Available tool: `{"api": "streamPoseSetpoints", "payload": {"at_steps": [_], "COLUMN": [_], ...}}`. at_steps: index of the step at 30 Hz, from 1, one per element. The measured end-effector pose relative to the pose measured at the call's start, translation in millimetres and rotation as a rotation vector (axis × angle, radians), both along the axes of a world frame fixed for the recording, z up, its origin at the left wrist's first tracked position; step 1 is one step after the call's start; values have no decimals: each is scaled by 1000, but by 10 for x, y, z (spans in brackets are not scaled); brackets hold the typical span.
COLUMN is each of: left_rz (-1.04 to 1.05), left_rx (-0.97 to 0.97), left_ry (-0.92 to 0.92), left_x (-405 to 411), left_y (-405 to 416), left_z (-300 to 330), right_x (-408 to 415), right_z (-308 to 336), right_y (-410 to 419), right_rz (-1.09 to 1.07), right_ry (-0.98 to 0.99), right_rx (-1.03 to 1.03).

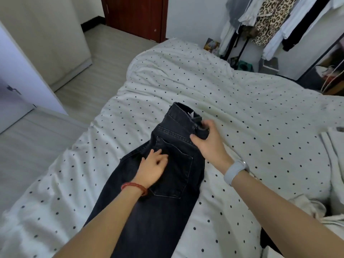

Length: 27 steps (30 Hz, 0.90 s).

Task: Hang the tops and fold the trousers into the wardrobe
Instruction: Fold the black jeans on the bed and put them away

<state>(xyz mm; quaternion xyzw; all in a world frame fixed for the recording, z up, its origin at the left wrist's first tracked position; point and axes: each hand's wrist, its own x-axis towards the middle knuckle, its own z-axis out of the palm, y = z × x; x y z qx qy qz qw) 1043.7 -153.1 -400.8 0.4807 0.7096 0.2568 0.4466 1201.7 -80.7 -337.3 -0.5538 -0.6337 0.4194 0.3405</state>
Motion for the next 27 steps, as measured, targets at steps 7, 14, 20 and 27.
{"api": "streamPoseSetpoints", "payload": {"at_steps": [7, 14, 20, 27], "left_rz": [539, 274, 191, -2], "left_rx": [-238, -387, -103, 32], "left_ry": [-1066, -630, -35, 572], "left_x": [-884, -955, -651, -643], "left_y": [-718, -1237, -1297, -1369], "left_z": [608, 737, 252, 25], "right_x": [42, 31, -25, -159], "right_z": [69, -320, -439, -423], "right_y": [-1137, -1943, -2029, -1747], "right_rz": [573, 1009, 1092, 491], "right_ry": [-277, -632, -703, -821], "right_rx": [348, 382, 283, 570]}}
